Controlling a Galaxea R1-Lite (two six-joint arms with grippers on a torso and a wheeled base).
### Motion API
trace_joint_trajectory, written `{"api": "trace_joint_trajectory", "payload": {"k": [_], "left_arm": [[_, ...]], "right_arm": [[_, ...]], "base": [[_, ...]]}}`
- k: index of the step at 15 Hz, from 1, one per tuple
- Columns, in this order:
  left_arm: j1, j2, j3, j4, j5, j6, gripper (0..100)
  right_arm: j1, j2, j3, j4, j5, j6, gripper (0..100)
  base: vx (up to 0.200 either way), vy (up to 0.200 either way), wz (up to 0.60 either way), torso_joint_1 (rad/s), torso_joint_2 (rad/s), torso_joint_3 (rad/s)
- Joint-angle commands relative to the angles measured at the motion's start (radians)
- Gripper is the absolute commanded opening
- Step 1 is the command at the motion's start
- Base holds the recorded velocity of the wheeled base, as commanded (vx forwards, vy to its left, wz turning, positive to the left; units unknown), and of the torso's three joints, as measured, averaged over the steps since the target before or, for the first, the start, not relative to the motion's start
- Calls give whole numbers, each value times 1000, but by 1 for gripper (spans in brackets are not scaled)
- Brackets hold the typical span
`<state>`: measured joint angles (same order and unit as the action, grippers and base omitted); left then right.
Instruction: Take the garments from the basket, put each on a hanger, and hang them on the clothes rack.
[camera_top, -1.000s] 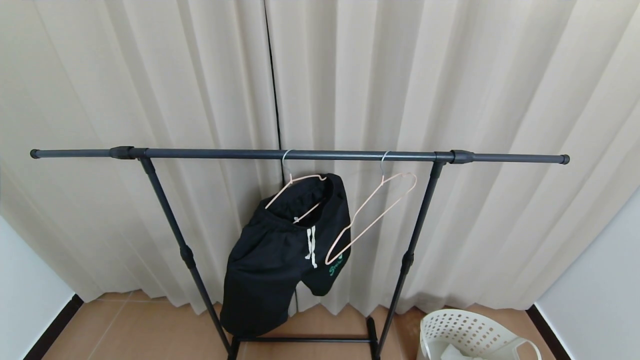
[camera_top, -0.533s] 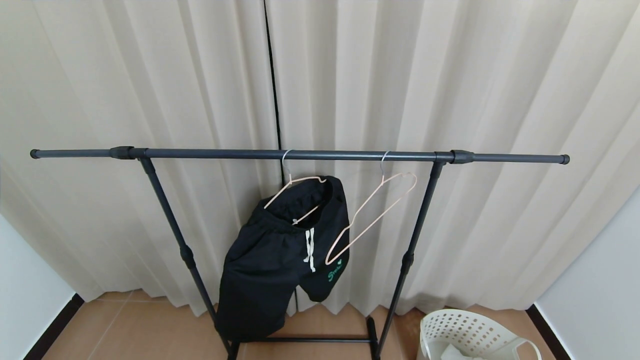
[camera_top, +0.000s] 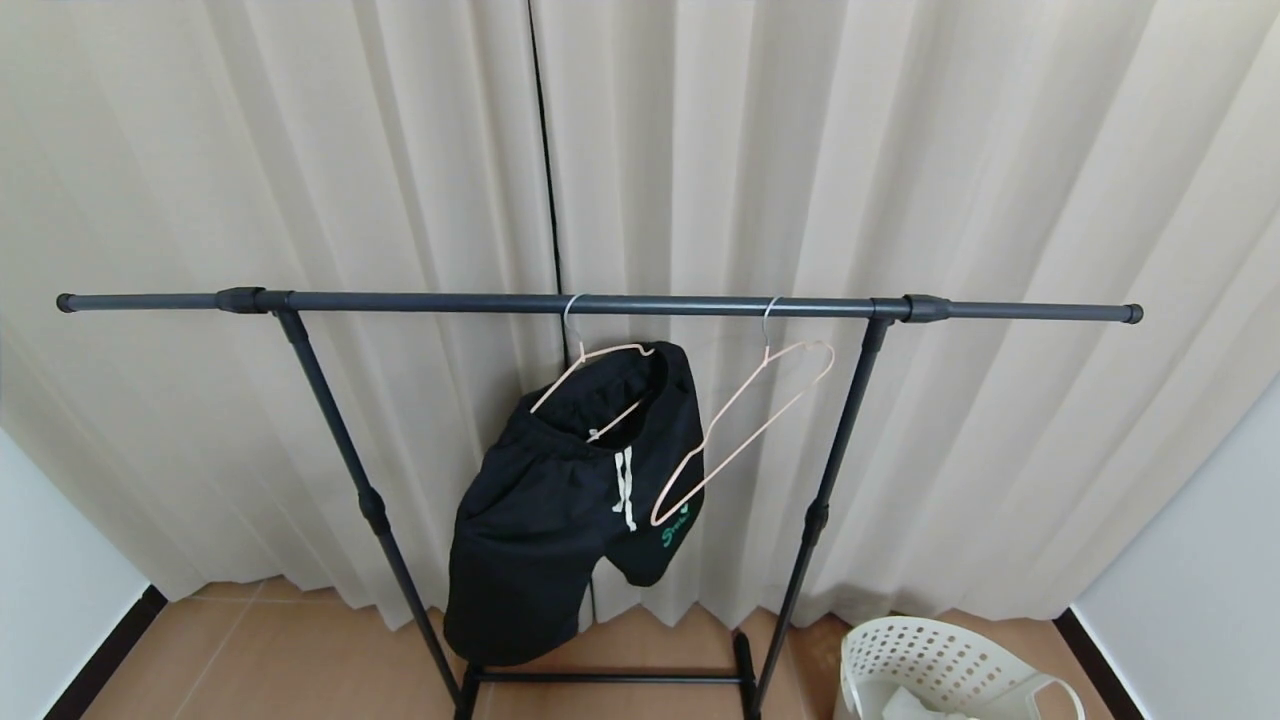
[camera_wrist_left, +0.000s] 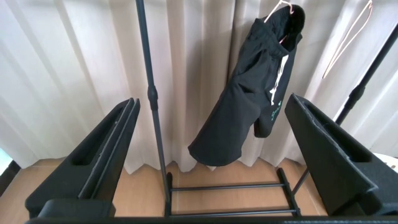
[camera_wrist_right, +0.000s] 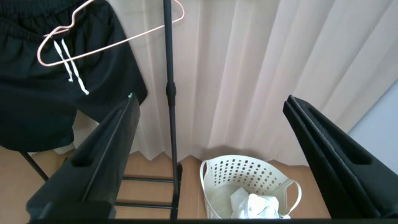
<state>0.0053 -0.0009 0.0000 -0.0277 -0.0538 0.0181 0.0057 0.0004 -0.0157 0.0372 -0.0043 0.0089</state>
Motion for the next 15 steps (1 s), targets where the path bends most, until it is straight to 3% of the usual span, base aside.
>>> {"api": "trace_joint_trajectory", "payload": {"k": [1, 15], "left_arm": [[1, 1, 0, -1, 0, 0, 100], [1, 1, 0, -1, 0, -1, 100]], "right_arm": [[0, 0, 0, 1, 0, 0, 100], [0, 0, 0, 0, 1, 3, 100]], "base": [[0, 0, 0, -80, 193, 105], [0, 0, 0, -122, 286, 158]]}}
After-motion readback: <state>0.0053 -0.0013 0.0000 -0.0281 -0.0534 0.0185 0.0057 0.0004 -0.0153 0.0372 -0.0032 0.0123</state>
